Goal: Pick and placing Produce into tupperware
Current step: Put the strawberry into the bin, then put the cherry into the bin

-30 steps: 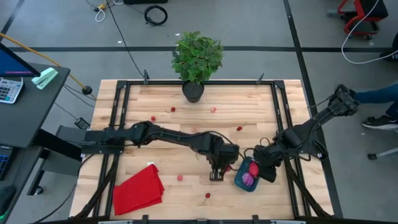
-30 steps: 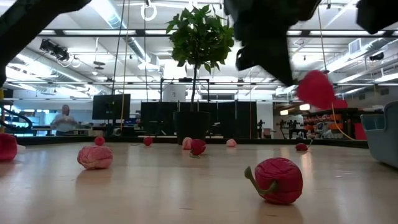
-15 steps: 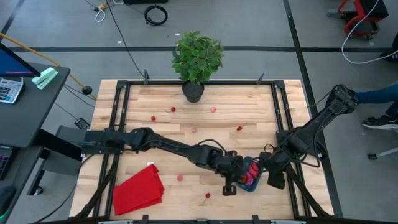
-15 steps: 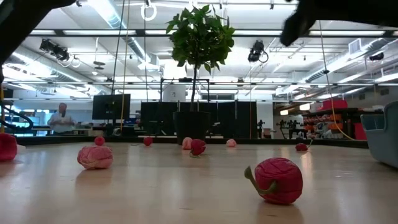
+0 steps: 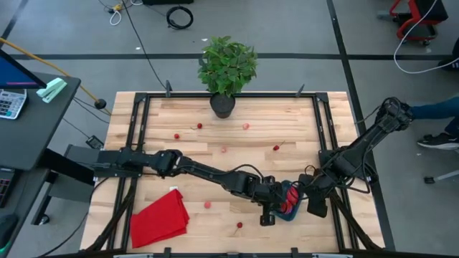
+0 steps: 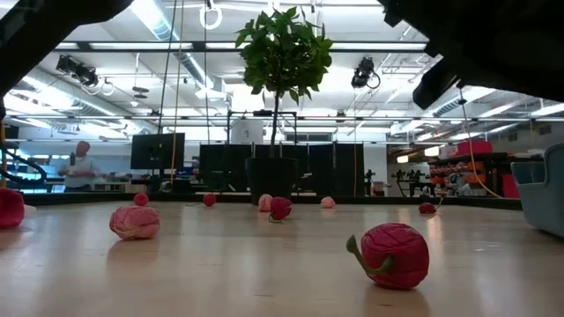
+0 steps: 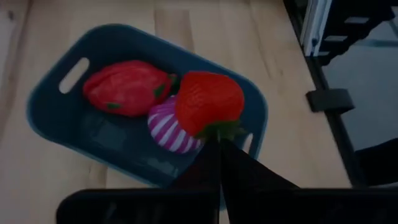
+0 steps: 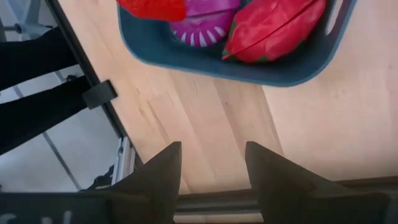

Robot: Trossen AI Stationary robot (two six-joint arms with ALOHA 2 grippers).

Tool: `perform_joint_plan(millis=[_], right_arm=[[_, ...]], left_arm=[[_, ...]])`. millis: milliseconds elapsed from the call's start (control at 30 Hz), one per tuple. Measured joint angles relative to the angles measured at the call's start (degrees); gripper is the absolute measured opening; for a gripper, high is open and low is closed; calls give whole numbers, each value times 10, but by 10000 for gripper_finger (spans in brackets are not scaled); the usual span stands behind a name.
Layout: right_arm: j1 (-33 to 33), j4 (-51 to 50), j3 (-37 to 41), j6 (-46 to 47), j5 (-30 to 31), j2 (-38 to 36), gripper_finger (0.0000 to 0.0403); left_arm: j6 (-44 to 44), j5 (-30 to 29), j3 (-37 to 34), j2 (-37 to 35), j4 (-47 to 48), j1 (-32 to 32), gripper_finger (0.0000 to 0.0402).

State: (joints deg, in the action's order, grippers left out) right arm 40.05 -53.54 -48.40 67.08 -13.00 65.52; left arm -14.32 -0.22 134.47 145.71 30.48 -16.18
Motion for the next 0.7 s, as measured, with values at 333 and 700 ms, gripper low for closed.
perform_joint_plan(millis=[333, 700], right_arm=[[0, 0, 0, -1, 10, 0, 187], [0, 0, 0, -1, 36, 0, 187]], left_arm=[[6, 7, 0, 0, 8, 6, 13], [-15, 7, 0, 6, 9, 41, 25]])
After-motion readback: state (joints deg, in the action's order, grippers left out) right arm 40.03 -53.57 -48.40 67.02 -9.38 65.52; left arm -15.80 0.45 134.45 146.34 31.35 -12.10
